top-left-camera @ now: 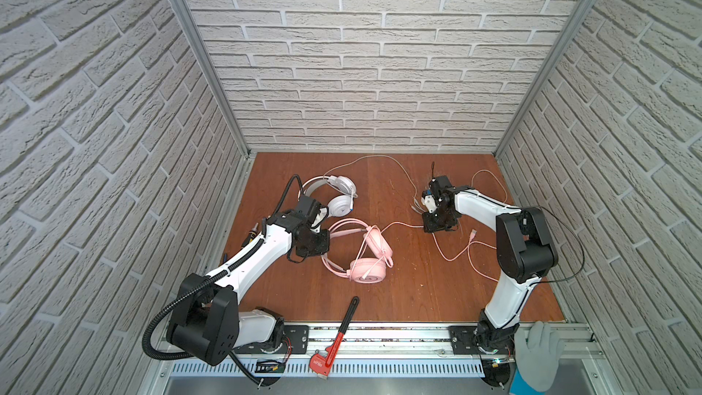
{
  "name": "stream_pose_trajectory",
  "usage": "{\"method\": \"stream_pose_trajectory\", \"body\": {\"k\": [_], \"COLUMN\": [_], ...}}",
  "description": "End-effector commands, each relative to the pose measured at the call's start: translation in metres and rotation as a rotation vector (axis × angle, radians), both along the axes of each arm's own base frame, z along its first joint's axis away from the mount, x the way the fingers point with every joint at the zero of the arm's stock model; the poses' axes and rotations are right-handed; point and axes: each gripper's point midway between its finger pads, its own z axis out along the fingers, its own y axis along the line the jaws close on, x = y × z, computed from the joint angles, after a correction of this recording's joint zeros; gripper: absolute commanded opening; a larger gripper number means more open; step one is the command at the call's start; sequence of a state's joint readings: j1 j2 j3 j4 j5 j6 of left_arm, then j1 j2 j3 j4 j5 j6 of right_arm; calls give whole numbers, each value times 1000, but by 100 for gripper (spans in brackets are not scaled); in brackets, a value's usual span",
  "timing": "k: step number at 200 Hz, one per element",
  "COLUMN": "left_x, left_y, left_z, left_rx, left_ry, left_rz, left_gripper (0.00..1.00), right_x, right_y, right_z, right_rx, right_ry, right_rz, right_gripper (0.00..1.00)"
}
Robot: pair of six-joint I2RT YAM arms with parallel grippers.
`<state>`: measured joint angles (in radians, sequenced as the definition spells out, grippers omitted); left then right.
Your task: Wrap the headphones
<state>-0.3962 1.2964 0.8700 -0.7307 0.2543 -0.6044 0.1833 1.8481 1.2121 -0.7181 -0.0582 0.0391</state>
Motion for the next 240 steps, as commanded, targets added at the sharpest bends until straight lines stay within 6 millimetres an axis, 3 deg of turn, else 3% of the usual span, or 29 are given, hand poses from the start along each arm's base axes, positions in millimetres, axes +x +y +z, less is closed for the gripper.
{"method": "stream_pose_trajectory", "body": {"k": [1, 77, 111, 191, 240], "left_x": [9, 21, 30, 56, 66], "left_y": [-12, -13, -10, -19, -9], "left_z": [12, 21, 31, 56, 72], "left_rx": [-87, -159, -161, -286, -268], "left_ry": [-36, -74, -120, -191, -238], "left_rz": [0, 66, 120, 244, 317], "left_gripper": [0, 0, 0, 0, 0], "right_x": [-10, -25, -31, -52, -62], "right_y": [-1, 5, 12, 35, 46], "right_z": [-6, -13, -3, 15, 33], "right_rx": [6, 50, 83, 144, 161], "right_ry": [38, 53, 14, -30, -55], "right_rz": [-9, -11, -10, 41, 89], "right_gripper": [38, 13, 7, 6, 6]}}
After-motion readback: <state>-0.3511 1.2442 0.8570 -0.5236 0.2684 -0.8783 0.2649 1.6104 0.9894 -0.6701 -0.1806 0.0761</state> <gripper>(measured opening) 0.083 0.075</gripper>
